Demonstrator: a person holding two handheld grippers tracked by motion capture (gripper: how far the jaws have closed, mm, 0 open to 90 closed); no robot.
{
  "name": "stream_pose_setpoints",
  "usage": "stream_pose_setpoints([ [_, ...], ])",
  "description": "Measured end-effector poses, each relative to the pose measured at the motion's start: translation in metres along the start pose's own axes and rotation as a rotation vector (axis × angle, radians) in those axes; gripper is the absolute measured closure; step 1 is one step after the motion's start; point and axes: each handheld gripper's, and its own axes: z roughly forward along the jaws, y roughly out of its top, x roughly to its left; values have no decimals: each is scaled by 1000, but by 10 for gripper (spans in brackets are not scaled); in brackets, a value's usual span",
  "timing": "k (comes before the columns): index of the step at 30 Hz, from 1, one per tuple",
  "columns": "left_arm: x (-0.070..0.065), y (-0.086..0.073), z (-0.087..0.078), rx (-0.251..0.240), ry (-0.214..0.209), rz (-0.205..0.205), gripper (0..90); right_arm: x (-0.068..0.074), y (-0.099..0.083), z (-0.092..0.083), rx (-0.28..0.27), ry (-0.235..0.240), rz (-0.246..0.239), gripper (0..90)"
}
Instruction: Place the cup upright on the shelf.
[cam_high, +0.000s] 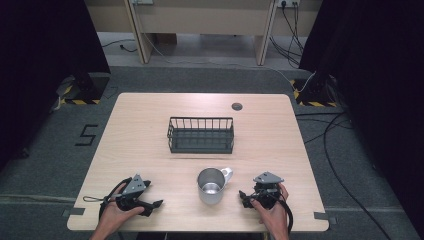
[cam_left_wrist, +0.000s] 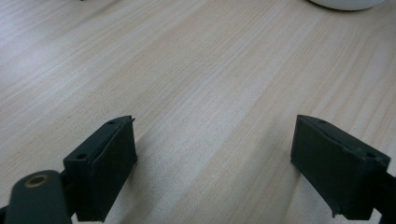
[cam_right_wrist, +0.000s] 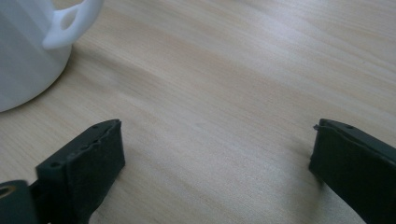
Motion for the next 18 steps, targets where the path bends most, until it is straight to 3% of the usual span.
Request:
stream_pose_setpoints([
  [4, 0, 0, 0, 0, 0, 0, 133, -2, -1, -3, -32, 6, 11, 164],
  [11, 0, 0, 0, 0, 0, 0, 133, -1, -4, -7, -59, 38, 14, 152],
  [18, 0, 0, 0, 0, 0, 0, 133, 8, -1, -19, -134, 58, -12, 153],
])
